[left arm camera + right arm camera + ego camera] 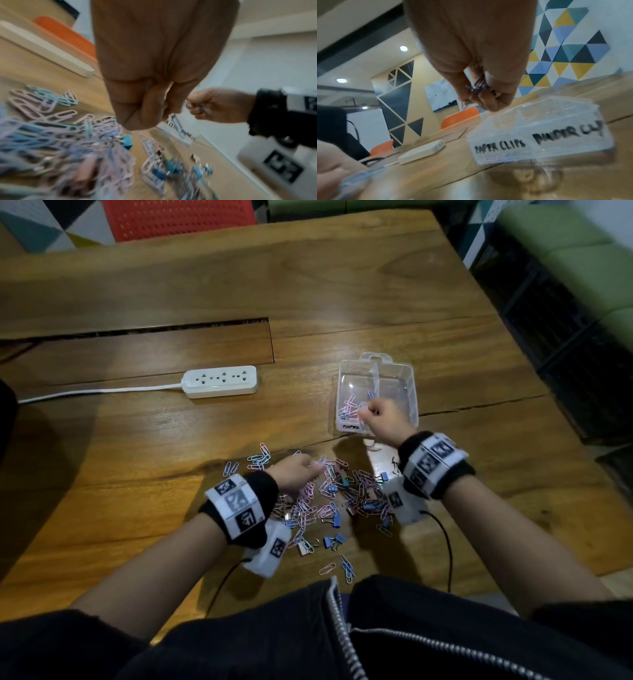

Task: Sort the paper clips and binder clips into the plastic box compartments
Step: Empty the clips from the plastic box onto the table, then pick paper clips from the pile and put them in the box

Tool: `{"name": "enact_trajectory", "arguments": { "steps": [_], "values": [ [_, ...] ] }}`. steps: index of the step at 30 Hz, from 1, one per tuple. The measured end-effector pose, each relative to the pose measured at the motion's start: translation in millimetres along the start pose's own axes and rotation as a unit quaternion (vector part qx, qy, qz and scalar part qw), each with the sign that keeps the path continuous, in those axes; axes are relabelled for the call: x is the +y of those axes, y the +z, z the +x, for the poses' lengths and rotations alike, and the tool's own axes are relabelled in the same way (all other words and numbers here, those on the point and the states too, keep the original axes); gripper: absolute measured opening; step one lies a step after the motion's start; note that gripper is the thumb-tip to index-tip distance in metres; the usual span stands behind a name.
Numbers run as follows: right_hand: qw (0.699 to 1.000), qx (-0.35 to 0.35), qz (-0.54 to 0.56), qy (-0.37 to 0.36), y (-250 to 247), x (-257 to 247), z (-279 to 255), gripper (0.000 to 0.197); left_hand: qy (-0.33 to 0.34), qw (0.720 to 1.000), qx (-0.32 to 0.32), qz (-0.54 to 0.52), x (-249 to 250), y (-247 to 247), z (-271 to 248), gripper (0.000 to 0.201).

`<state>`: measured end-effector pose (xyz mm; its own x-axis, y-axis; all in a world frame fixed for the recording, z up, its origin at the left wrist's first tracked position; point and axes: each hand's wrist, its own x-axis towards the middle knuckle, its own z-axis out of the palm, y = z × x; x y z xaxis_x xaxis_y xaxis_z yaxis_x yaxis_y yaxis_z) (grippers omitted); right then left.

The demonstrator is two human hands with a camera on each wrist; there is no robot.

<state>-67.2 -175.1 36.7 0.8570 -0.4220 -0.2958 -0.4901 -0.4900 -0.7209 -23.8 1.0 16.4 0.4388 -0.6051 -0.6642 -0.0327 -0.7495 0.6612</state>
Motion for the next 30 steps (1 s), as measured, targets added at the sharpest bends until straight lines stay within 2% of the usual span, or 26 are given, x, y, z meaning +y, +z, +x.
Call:
{"name": "enact_trajectory", "arguments": {
  "steps": [2,5,6,8,13,17,19,20,21,23,27,30],
  "values": [
    [0.999,0.033,0.001,0.041,-0.4,-7.5,22.4,0.031,-0.040,0.990,-0.032,-0.130,15.2,-9.0,5.1,0.023],
    [0.995,0.021,0.037,0.089,1.5,-8.6,49.8,0.021,-0.054,0.975,-0.022,-0.213,38.6,-19.8,18.0,0.024],
    [0.994,0.009,0.046,0.096,1.6,-8.3,54.5,0.017,-0.058,0.973,-0.015,-0.223,46.2,-22.5,21.9,0.024],
    [0.994,-0.006,0.037,0.099,-0.5,-7.9,57.1,0.021,-0.060,0.972,-0.001,-0.227,59.1,-27.5,30.8,0.025],
    [0.991,0.016,0.118,0.062,-5.7,-1.6,50.8,0.030,-0.034,0.969,0.048,-0.239,91.0,-34.2,55.5,0.025],
    [0.978,0.050,0.200,0.025,-13.0,4.8,36.2,0.027,-0.010,0.963,0.089,-0.255,113.8,-34.5,71.2,0.008],
    [0.970,0.084,0.228,0.024,-19.2,8.8,25.3,0.023,-0.003,0.971,0.065,-0.229,122.1,-30.8,72.5,0.015],
    [0.968,0.109,0.222,0.031,-22.7,11.9,19.7,0.020,0.000,0.977,0.052,-0.206,123.8,-29.2,73.4,0.027],
    [0.969,0.131,0.205,0.035,-26.3,16.7,13.5,0.018,0.004,0.982,0.043,-0.182,124.6,-28.0,73.9,0.039],
    [0.976,0.148,0.151,0.058,-33.0,30.8,-0.9,0.017,0.030,0.989,0.031,-0.138,125.7,-24.9,71.1,0.048],
    [0.985,0.080,-0.007,0.153,-34.1,66.0,-31.9,0.013,0.087,0.994,0.063,-0.011,115.5,-20.1,73.4,0.047],
    [0.980,0.039,-0.046,0.191,-23.3,86.8,-43.9,0.032,0.153,0.979,0.123,0.057,100.0,-13.9,66.3,0.036]
  ]
}}
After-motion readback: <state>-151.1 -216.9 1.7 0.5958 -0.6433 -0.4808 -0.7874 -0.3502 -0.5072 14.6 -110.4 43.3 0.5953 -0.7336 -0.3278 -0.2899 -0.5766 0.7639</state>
